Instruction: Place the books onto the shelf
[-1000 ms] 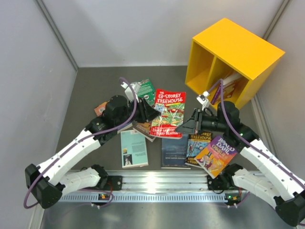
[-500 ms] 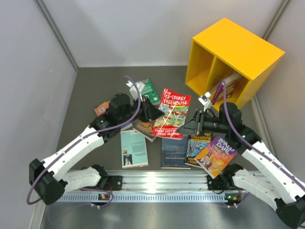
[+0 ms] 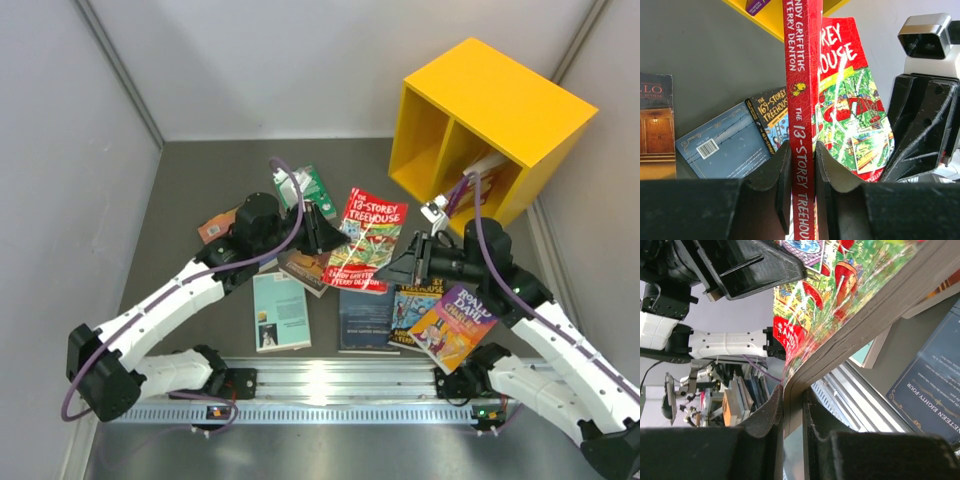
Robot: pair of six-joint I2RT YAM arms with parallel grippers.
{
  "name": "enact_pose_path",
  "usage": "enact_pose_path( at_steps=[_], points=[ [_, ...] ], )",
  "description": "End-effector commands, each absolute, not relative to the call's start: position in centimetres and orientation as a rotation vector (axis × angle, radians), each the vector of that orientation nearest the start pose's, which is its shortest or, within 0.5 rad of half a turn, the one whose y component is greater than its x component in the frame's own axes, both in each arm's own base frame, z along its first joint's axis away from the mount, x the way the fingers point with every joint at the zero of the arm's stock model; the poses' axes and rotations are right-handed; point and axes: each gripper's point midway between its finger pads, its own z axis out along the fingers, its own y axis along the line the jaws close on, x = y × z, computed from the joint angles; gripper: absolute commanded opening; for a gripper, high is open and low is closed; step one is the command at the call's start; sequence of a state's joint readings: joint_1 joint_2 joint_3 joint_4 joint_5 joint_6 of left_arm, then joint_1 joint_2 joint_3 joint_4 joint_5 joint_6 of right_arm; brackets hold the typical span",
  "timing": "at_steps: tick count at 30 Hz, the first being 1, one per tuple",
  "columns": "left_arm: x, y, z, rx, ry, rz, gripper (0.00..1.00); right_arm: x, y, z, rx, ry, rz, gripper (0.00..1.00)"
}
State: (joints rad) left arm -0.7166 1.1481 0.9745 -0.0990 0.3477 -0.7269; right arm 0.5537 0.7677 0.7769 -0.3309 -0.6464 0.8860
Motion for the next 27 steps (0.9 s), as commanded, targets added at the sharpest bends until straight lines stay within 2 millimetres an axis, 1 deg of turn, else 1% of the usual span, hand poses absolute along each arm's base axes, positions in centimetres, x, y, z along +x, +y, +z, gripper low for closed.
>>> enact_pose_path(
  at_steps=[1,2,3,4,5,6,7,8,9,10,11,12,13,14,15,16,17,18,19,20,21,22,23,24,25,26,27],
  points=[
    [19.6,-34.2,32.6,0.452,1.870,-1.483,0.00,16.0,24.1,28.9,-0.199,2.047,1.427,0.47],
    [19.7,-34.2,32.5,0.447,1.875,-1.461,0.00,16.1,23.6,28.5,-0.155,2.092,1.387,0.68],
    [20.0,-34.5,32.6,0.431,1.868,-1.425,0.00,16.8,22.2,27.8,-0.121,2.160,1.230,0.84],
    [20.0,-34.8,32.4,0.448,1.858,-1.396,0.00,17.1,21.2,27.4,-0.104,2.198,1.137,0.99],
    [20.2,-35.2,31.9,0.451,1.868,-1.376,0.00,17.4,20.3,27.5,-0.095,2.214,1.057,1.00],
    [20.2,-35.6,31.7,0.451,1.866,-1.356,0.00,17.8,19.3,29.7,-0.126,2.165,0.983,1.00],
    [20.0,-36.4,31.3,0.466,1.865,-1.322,0.00,18.1,17.2,28.5,-0.061,2.239,0.828,1.00],
    [20.3,-37.2,30.8,0.469,1.863,-1.300,0.00,18.2,16.2,29.1,-0.047,2.237,0.759,1.00],
    [20.3,-37.8,30.8,0.478,1.845,-1.290,0.00,18.3,15.0,31.5,-0.042,2.189,0.709,1.00],
    [20.2,-38.7,30.7,0.478,1.824,-1.249,0.00,18.9,13.4,32.0,0.010,2.178,0.604,1.00],
    [20.6,-39.8,30.4,0.477,1.801,-1.232,0.00,18.2,11.9,31.8,0.034,2.212,0.529,1.00],
    [20.7,-40.5,30.3,0.475,1.784,-1.214,0.00,18.1,10.9,33.9,0.061,2.163,0.505,1.00],
    [20.5,-41.4,30.4,0.484,1.750,-1.194,0.00,18.1,9.6,34.6,0.105,2.140,0.443,1.00],
    [22.0,-42.1,30.1,0.422,1.727,-1.139,0.00,17.4,8.6,34.6,0.130,2.161,0.403,1.00],
    [22.3,-42.6,30.1,0.411,1.697,-1.133,0.00,17.1,7.3,36.1,0.181,2.113,0.371,1.00],
    [22.3,-43.3,30.1,0.428,1.659,-1.121,0.00,16.7,6.7,36.2,0.200,2.112,0.353,1.00],
    [23.2,-44.0,28.8,0.404,1.663,-1.071,0.00,16.4,6.3,36.5,0.228,2.105,0.350,1.00],
    [23.3,-45.0,29.9,0.396,1.603,-1.096,0.00,15.6,5.4,36.6,0.248,2.105,0.331,1.00],
    [23.6,-45.6,29.8,0.412,1.586,-1.078,0.00,15.2,5.1,36.5,0.260,2.108,0.328,1.00],
    [24.1,-47.0,27.9,0.436,1.611,-1.053,0.00,14.9,4.9,36.4,0.277,2.112,0.327,1.00],
    [24.3,-48.2,29.2,0.449,1.575,-1.073,0.00,14.1,4.3,36.1,0.286,2.128,0.313,1.00],
    [24.4,-49.1,29.5,0.470,1.551,-1.073,0.00,13.8,4.0,36.0,0.297,2.135,0.305,1.00],
    [24.8,-50.5,27.6,0.498,1.573,-1.051,0.00,13.4,3.7,35.7,0.314,2.146,0.295,1.00],
    [25.2,-51.5,29.1,0.488,1.538,-1.053,0.00,12.9,3.6,35.8,0.300,2.143,0.308,1.00],
    [26.0,-52.5,27.1,0.514,1.566,-1.003,0.00,12.7,3.5,35.9,0.298,2.138,0.320,1.00],
    [26.6,-53.4,28.4,0.494,1.543,-0.997,0.00,12.3,3.5,36.1,0.306,2.123,0.342,1.00],
    [27.1,-53.8,28.0,0.485,1.550,-0.976,0.00,11.9,3.3,36.4,0.316,2.102,0.363,1.00]
  ],
)
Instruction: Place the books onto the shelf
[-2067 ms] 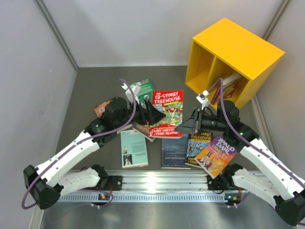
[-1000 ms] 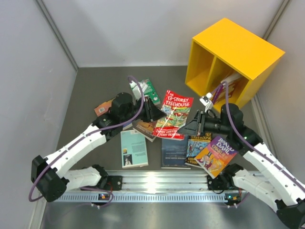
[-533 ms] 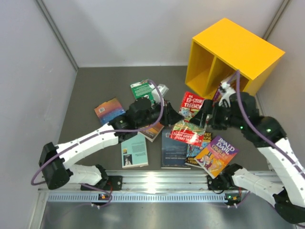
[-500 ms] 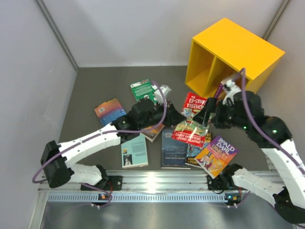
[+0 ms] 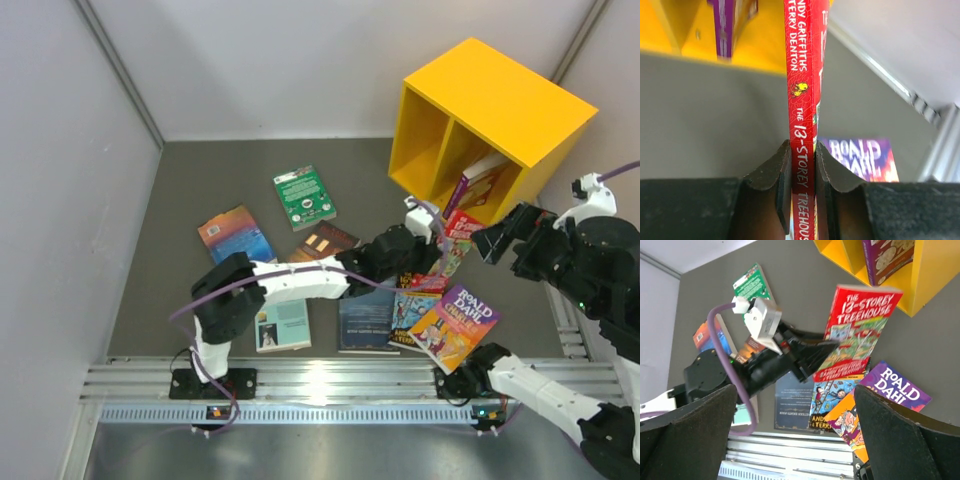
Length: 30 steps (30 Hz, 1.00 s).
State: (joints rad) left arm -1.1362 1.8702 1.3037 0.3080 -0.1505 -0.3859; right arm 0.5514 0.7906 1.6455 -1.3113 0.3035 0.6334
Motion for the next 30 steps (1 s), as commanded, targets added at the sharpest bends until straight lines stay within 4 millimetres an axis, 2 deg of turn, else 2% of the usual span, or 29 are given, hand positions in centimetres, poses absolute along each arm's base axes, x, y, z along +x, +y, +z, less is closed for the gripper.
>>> enact_pose_path(
  at_steps=[1,3,4,5,6,7,9,10,12,13,14,16,19,21,22,23,25,26,30],
  points=[
    [27.8,-54.0,27.8,0.476,1.545,-0.944,0.00,11.6,3.2,36.6,0.326,2.091,0.379,1.00],
    [28.8,-54.9,27.6,0.454,1.533,-0.922,0.00,11.2,3.2,36.9,0.337,2.074,0.409,1.00],
    [29.3,-55.4,26.6,0.468,1.532,-0.892,0.00,11.2,3.2,36.9,0.336,2.076,0.408,1.00],
    [29.6,-55.7,26.6,0.465,1.522,-0.885,0.00,11.1,3.2,36.8,0.327,2.078,0.409,1.00],
    [30.0,-56.1,27.5,0.458,1.496,-0.879,0.00,11.2,3.3,36.7,0.319,2.087,0.401,1.00],
    [30.4,-56.5,26.7,0.457,1.496,-0.861,0.00,11.3,3.3,36.6,0.313,2.090,0.399,1.00],
    [31.0,-56.9,27.8,0.416,1.445,-0.865,0.00,11.5,3.3,36.5,0.310,2.097,0.381,1.00],
    [31.5,-57.1,27.0,0.420,1.438,-0.845,0.00,11.7,3.4,36.3,0.308,2.104,0.375,1.00],
    [32.3,-57.4,27.6,0.392,1.404,-0.819,0.00,12.0,3.7,36.0,0.297,2.124,0.364,1.00],
    [32.7,-57.9,26.3,0.401,1.417,-0.799,0.00,12.1,3.8,35.8,0.289,2.132,0.362,1.00],
    [33.2,-57.9,27.2,0.373,1.405,-0.783,0.00,12.3,4.0,35.5,0.280,2.147,0.353,1.00],
    [33.9,-57.9,26.4,0.370,1.416,-0.736,0.00,12.6,4.5,35.4,0.263,2.160,0.361,1.00],
    [34.5,-56.9,27.4,0.344,1.410,-0.675,0.00,13.1,4.8,35.2,0.248,2.170,0.354,1.00],
    [34.6,-55.8,27.0,0.346,1.417,-0.643,0.00,13.3,4.9,34.9,0.240,2.176,0.347,1.00],
    [34.5,-55.2,28.2,0.330,1.401,-0.657,0.00,13.4,5.0,34.7,0.234,2.179,0.344,1.00],
    [34.5,-54.7,27.1,0.342,1.421,-0.648,0.00,13.5,5.1,34.2,0.232,2.192,0.336,1.00],
    [34.1,-54.2,27.8,0.339,1.411,-0.675,0.00,13.8,5.4,34.0,0.224,2.188,0.341,1.00],
    [34.1,-54.0,27.0,0.352,1.423,-0.668,0.00,14.0,5.5,33.7,0.219,2.196,0.336,1.00],
    [33.8,-53.5,26.1,0.364,1.441,-0.660,0.00,14.5,6.2,33.2,0.192,2.215,0.347,1.00]
  ],
)
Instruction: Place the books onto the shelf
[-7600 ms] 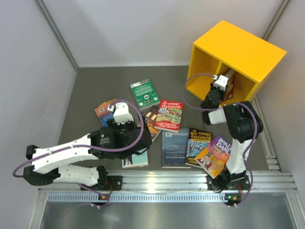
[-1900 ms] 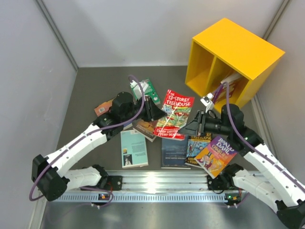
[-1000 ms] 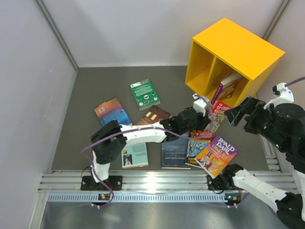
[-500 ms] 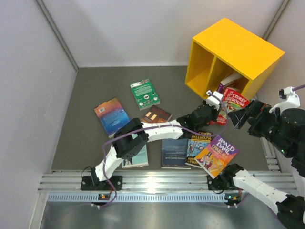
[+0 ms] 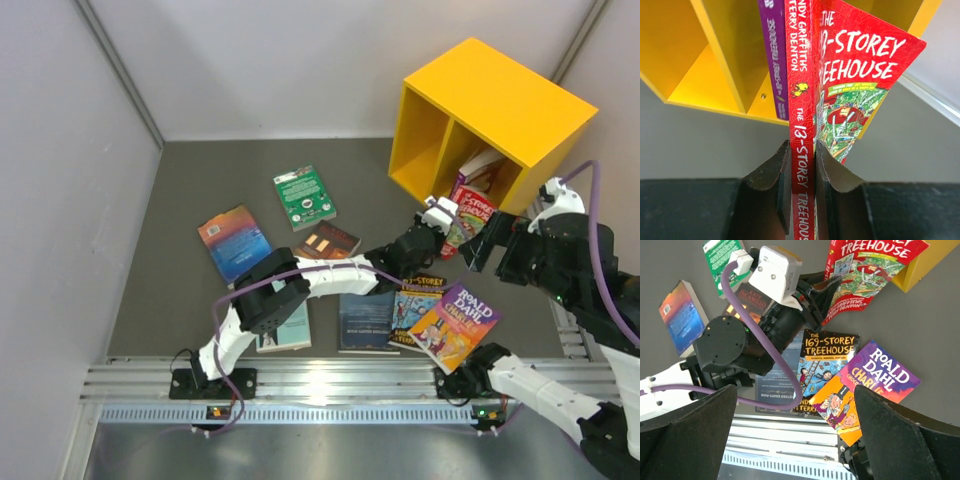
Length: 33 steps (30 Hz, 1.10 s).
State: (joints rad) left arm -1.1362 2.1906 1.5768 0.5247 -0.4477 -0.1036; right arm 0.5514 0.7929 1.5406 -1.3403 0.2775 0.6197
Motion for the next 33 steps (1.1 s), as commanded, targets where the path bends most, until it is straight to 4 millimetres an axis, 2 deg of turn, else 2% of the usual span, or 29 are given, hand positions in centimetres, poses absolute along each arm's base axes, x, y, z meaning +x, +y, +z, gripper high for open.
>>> enact_pose_path(
  at_steps=[1,7,10,13,14,16,17,18,23,33],
  points=[
    [33.8,-53.2,26.2,0.355,1.440,-0.657,0.00,14.6,6.3,33.2,0.189,2.216,0.348,1.00],
    [33.7,-53.6,25.6,0.352,1.449,-0.683,0.00,14.4,6.3,32.8,0.195,2.219,0.351,1.00],
    [33.8,-54.6,26.7,0.343,1.427,-0.710,0.00,14.0,6.1,32.6,0.206,2.224,0.356,1.00],
    [34.2,-55.5,26.6,0.351,1.425,-0.708,0.00,13.7,6.0,32.5,0.217,2.224,0.363,1.00],
    [34.5,-55.7,27.6,0.341,1.408,-0.711,0.00,13.6,5.9,32.5,0.219,2.222,0.363,1.00],
    [35.0,-56.2,27.1,0.351,1.422,-0.692,0.00,13.4,5.8,32.3,0.226,2.227,0.361,0.99],
    [35.5,-56.2,28.0,0.335,1.410,-0.696,0.00,13.3,5.8,32.3,0.225,2.227,0.365,1.00],
    [35.8,-56.3,27.9,0.328,1.416,-0.694,0.00,13.2,5.7,32.3,0.225,2.227,0.365,1.00],
    [37.7,-55.5,27.4,0.288,1.443,-0.690,0.00,13.1,5.8,31.8,0.225,2.239,0.366,1.00],
    [38.9,-54.4,26.3,0.253,1.463,-0.700,0.00,13.2,6.0,31.1,0.202,2.260,0.358,1.00]
  ],
)
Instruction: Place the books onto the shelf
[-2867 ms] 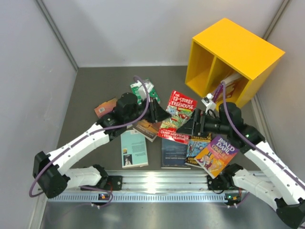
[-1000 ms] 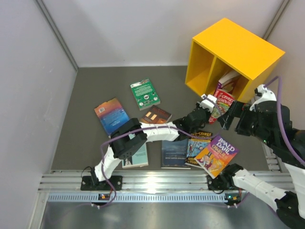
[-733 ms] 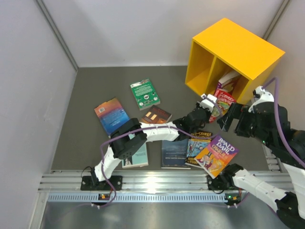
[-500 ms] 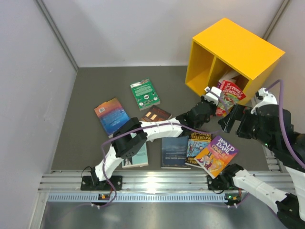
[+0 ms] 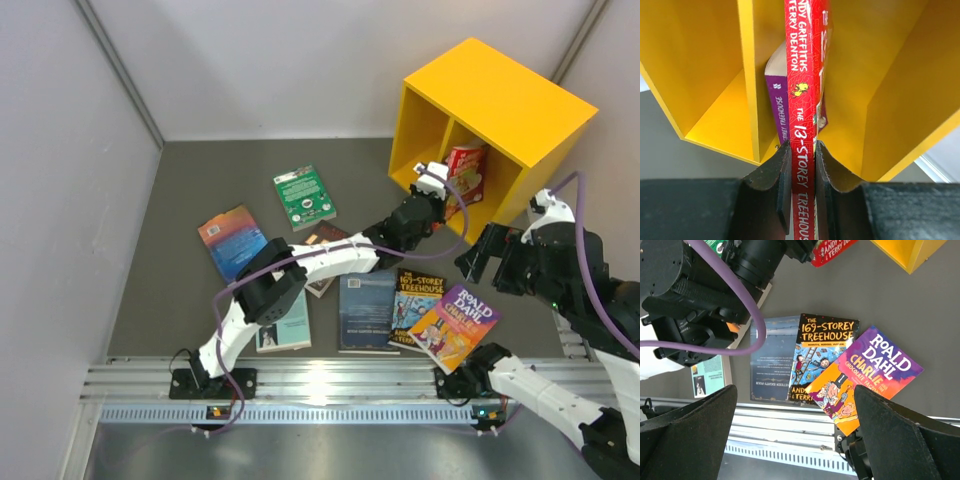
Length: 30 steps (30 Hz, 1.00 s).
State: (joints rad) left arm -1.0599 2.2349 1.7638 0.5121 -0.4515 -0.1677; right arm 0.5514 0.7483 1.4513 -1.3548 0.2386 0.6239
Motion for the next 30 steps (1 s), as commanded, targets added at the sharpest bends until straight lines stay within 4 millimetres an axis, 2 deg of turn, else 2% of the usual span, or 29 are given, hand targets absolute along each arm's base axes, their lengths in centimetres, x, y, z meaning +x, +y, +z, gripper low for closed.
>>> enact_pose_path(
  at_steps=[1,6,11,15,20,21,22,24,25,26,27,28,29,30],
  points=[
    [38.8,-54.5,26.3,0.254,1.461,-0.709,0.00,13.2,6.0,31.1,0.202,2.260,0.357,1.00],
    [38.0,-55.5,26.3,0.253,1.437,-0.803,0.00,13.3,5.9,30.8,0.198,2.268,0.343,1.00],
    [37.3,-56.9,27.3,0.190,1.390,-0.943,0.00,13.3,5.9,30.6,0.199,2.272,0.340,1.00],
    [38.2,-57.5,25.9,0.064,1.399,-1.007,0.00,13.3,5.9,30.6,0.199,2.270,0.341,1.00],
    [39.0,-57.8,25.5,-0.092,1.330,-1.056,0.00,13.2,5.8,30.3,0.198,2.273,0.339,1.00],
    [39.3,-58.2,23.9,-0.087,1.335,-1.049,0.00,13.1,5.9,30.2,0.197,2.276,0.341,1.00],
    [39.4,-58.7,25.1,-0.089,1.306,-1.061,0.00,13.1,5.9,29.8,0.196,2.287,0.339,1.00],
    [39.5,-59.6,23.9,-0.070,1.292,-1.049,0.00,12.9,6.1,29.4,0.192,2.300,0.349,1.00],
    [39.5,-59.8,24.8,-0.077,1.249,-1.068,0.00,12.8,6.2,28.9,0.189,2.315,0.345,1.00],
    [39.6,-59.9,24.8,-0.065,1.223,-1.055,0.00,12.7,6.1,28.7,0.188,2.317,0.346,1.00],
    [39.6,-60.2,23.5,-0.054,1.219,-1.046,0.00,12.6,6.2,28.5,0.187,2.324,0.347,1.00],
    [39.8,-60.1,24.7,-0.068,1.169,-1.062,0.00,12.6,6.2,28.1,0.182,2.333,0.342,1.00],
    [39.9,-60.4,23.7,-0.038,1.163,-1.041,0.00,12.5,6.2,27.8,0.178,2.339,0.343,0.99],
    [40.0,-60.4,24.3,-0.029,1.132,-1.050,0.00,12.4,6.2,27.6,0.175,2.343,0.342,1.00]
  ],
)
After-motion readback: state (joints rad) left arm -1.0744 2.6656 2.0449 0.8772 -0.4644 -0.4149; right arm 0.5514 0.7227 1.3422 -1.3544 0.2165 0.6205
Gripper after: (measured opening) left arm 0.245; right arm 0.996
